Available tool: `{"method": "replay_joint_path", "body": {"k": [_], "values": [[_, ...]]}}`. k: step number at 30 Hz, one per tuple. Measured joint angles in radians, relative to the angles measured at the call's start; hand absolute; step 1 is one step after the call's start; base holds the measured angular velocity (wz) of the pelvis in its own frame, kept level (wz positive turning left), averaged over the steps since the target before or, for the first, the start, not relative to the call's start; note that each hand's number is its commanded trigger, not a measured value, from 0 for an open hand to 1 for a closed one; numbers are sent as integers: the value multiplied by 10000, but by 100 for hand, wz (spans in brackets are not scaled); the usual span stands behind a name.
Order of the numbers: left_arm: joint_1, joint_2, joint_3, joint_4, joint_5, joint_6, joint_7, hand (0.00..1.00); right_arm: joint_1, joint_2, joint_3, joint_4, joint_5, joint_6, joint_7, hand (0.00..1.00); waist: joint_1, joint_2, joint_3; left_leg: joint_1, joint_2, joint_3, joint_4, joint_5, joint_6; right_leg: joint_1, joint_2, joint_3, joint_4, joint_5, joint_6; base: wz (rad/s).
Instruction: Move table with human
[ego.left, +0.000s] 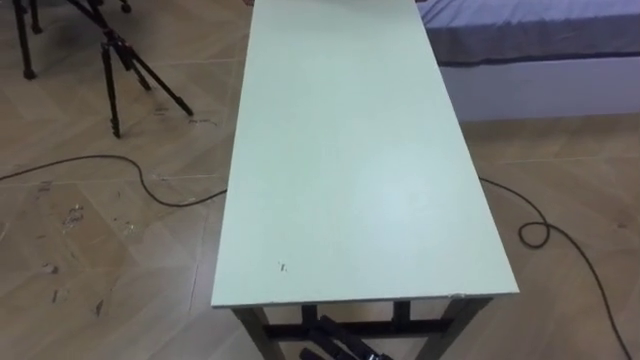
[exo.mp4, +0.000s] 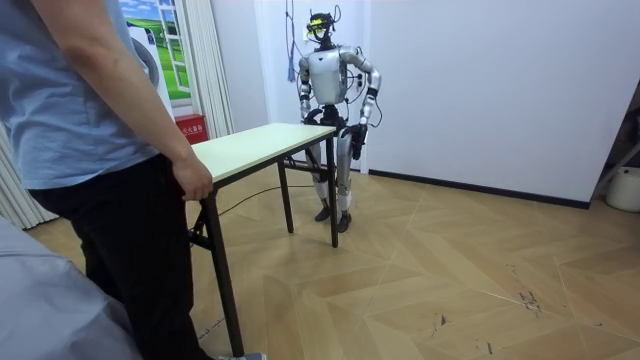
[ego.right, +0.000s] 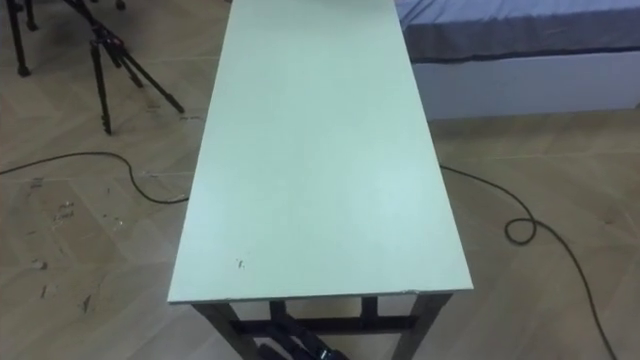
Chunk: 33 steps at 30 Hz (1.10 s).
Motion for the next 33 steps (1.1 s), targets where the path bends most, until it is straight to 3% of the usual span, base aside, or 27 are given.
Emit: {"method": "replay_joint_path", "body": {"k": [3,5,9,15,16,24,33], "values": [[-33,566,-68,-679,-480,-35,-1,0,-58,-200,134,-163,410,-88,-17,0,-45,-81,43,-1,0,-33,-2,9,-9,0,7,-3,4,0,0,1],[-302,727,-114,-1129,-760,-125,-118,0,-93,-515,184,-485,548,-188,-44,0,-43,-85,49,1,-17,-32,-12,24,13,-5,-11,-7,4,0,0,2],[-1618,319,-607,-2268,-1018,-114,-1175,0,-182,-686,196,-733,721,-377,-64,0,-37,-295,37,133,-100,0,-297,214,51,9,-101,-58,5,17,26,1],[-2296,319,-969,-2555,-1036,296,-2157,0,-497,-752,104,-739,730,-401,-115,0,-217,-384,39,159,-100,12,-280,222,51,-1,-107,-1,16,25,33,-2],[-2473,431,-1004,-2548,-1034,389,-2181,0,-624,-825,98,-719,731,-356,-222,0,-234,-365,38,168,-103,15,-280,221,52,4,-108,-1,16,26,35,0],[-2788,410,-1019,-2530,-1046,680,-2216,0,-856,-1078,93,-658,1105,-328,-370,0,-281,-115,51,185,-102,33,-277,226,57,1,-117,-24,14,27,37,0],[-3233,-258,-1007,-1995,-1054,694,-1972,0,-1646,-937,172,116,1103,-304,-702,0,-214,-190,120,374,-107,27,-365,246,37,86,-103,16,-1,28,35,0]]}}
